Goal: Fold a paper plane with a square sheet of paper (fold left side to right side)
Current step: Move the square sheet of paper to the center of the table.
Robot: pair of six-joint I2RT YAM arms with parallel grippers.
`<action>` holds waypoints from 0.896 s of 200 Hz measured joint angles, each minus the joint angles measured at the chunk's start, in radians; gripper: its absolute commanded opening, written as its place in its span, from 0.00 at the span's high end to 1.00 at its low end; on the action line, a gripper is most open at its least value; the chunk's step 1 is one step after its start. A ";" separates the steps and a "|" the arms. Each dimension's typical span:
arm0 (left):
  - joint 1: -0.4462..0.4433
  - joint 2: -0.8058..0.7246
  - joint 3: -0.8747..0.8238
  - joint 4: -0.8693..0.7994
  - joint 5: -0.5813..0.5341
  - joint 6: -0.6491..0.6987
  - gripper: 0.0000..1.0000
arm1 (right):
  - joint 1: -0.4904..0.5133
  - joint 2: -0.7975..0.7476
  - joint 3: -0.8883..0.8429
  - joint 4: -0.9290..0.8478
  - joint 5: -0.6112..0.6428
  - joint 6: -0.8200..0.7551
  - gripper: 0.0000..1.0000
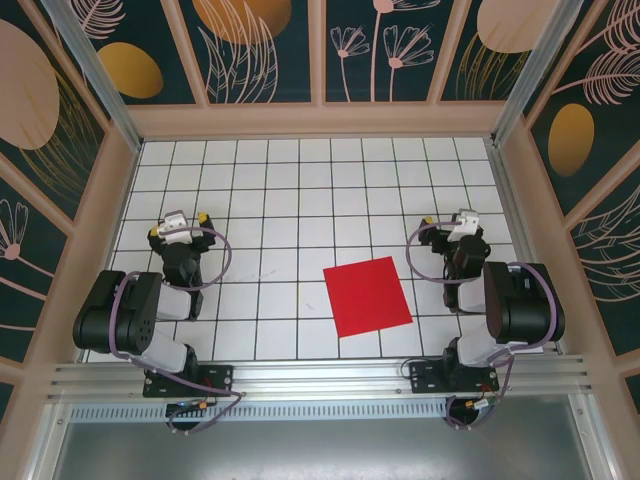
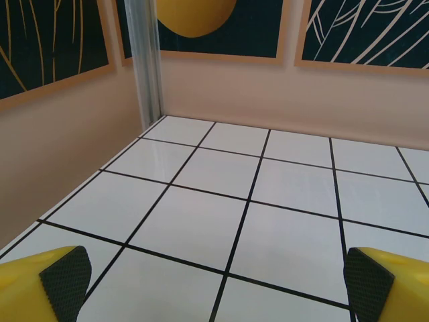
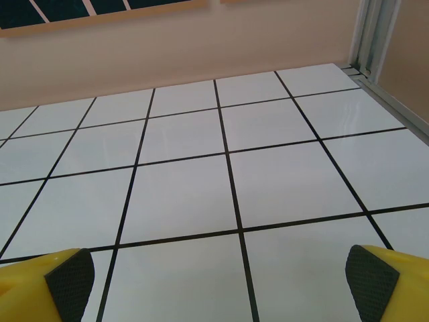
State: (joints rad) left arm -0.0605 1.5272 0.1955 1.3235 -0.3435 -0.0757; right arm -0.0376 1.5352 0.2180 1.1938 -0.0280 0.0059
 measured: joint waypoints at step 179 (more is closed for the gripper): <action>0.000 -0.316 0.149 -0.403 0.043 -0.080 0.01 | -0.005 -0.147 0.172 -0.355 0.002 0.050 0.01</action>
State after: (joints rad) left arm -0.0605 1.2114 0.3443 0.9203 -0.3000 -0.1562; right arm -0.0425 1.3884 0.3904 0.8391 -0.0261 0.0563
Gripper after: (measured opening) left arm 0.986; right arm 0.989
